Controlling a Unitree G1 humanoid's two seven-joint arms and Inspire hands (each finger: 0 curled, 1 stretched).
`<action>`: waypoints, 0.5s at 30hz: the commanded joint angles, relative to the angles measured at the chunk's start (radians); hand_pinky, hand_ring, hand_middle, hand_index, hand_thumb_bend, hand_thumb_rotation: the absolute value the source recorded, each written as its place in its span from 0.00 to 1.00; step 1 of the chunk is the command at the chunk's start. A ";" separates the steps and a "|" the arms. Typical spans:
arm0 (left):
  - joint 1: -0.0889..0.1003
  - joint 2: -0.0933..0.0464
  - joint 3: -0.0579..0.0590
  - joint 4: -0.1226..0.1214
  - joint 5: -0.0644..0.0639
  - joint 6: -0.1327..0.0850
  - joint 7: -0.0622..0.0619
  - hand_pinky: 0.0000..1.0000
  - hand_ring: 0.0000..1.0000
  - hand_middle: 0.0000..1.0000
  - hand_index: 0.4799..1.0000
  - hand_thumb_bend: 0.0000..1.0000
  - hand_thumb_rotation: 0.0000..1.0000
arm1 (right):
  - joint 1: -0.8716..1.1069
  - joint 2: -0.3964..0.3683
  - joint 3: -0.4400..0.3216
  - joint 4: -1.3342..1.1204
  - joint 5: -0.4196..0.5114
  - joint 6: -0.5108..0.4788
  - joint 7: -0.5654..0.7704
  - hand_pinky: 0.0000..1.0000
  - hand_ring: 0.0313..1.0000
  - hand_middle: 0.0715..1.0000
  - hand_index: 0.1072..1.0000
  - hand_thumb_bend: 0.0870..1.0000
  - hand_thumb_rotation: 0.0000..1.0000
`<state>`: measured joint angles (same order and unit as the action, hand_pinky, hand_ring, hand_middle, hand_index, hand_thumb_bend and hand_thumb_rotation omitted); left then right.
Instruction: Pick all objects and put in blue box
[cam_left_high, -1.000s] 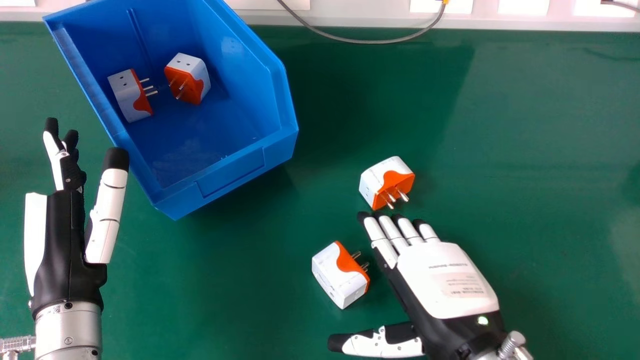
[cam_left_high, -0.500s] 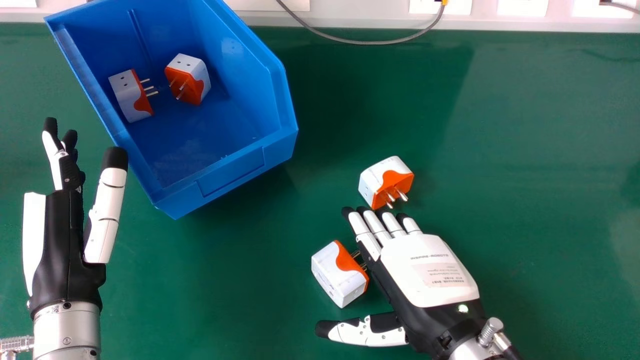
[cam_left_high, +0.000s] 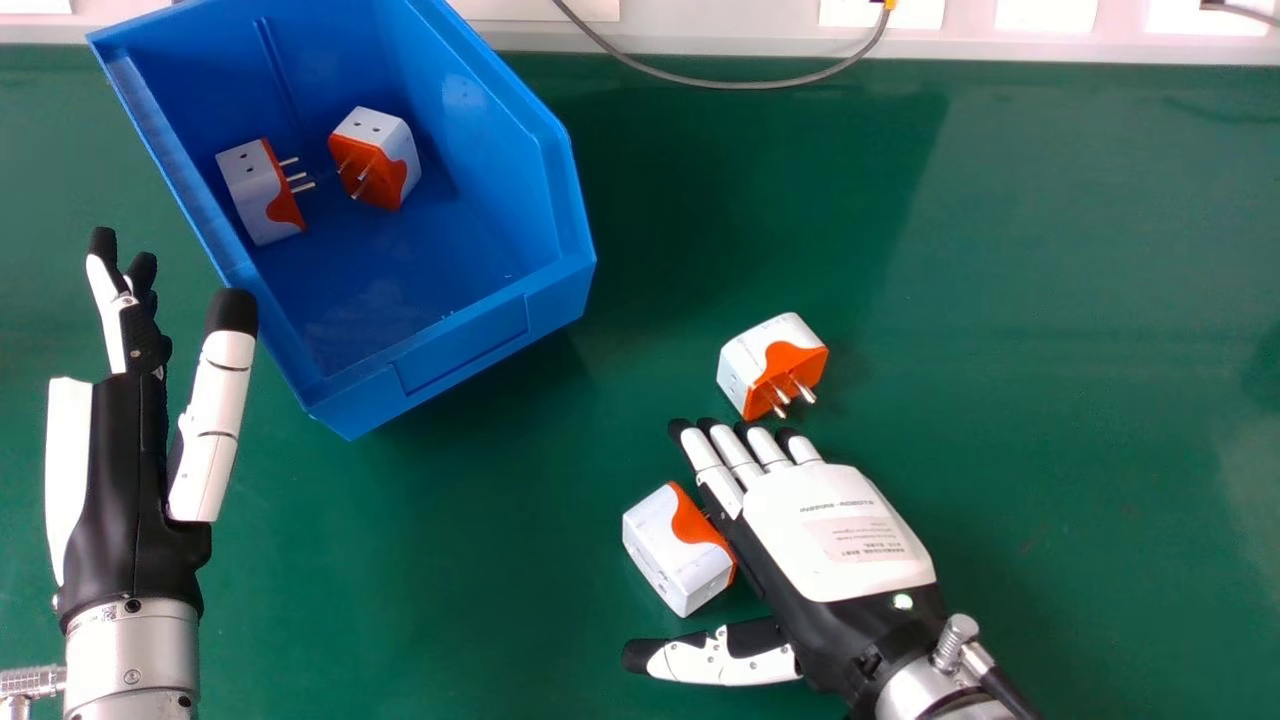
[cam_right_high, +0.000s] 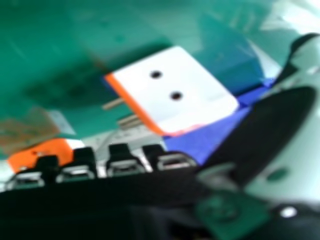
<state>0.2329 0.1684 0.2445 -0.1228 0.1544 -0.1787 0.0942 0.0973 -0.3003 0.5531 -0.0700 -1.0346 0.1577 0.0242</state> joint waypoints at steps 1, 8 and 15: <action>0.002 0.013 0.012 -0.027 -0.007 -0.007 -0.001 0.97 1.00 1.00 1.00 0.66 1.00 | -0.015 0.002 0.001 0.005 -0.010 0.001 -0.007 0.89 0.91 0.93 0.94 0.52 0.70; 0.001 0.016 0.022 -0.021 -0.010 -0.010 -0.008 0.97 1.00 1.00 1.00 0.67 1.00 | -0.019 0.002 0.011 0.022 -0.022 0.020 0.000 0.87 0.90 0.93 0.92 0.53 0.69; 0.012 0.016 0.023 -0.040 -0.005 -0.001 -0.010 0.97 1.00 1.00 1.00 0.66 1.00 | -0.021 0.002 0.020 0.017 -0.032 0.046 0.011 0.86 0.90 0.92 0.92 0.52 0.68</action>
<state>0.2382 0.1744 0.2605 -0.1309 0.1544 -0.1773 0.0868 0.0898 -0.2988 0.5682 -0.0395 -1.0526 0.1975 0.0331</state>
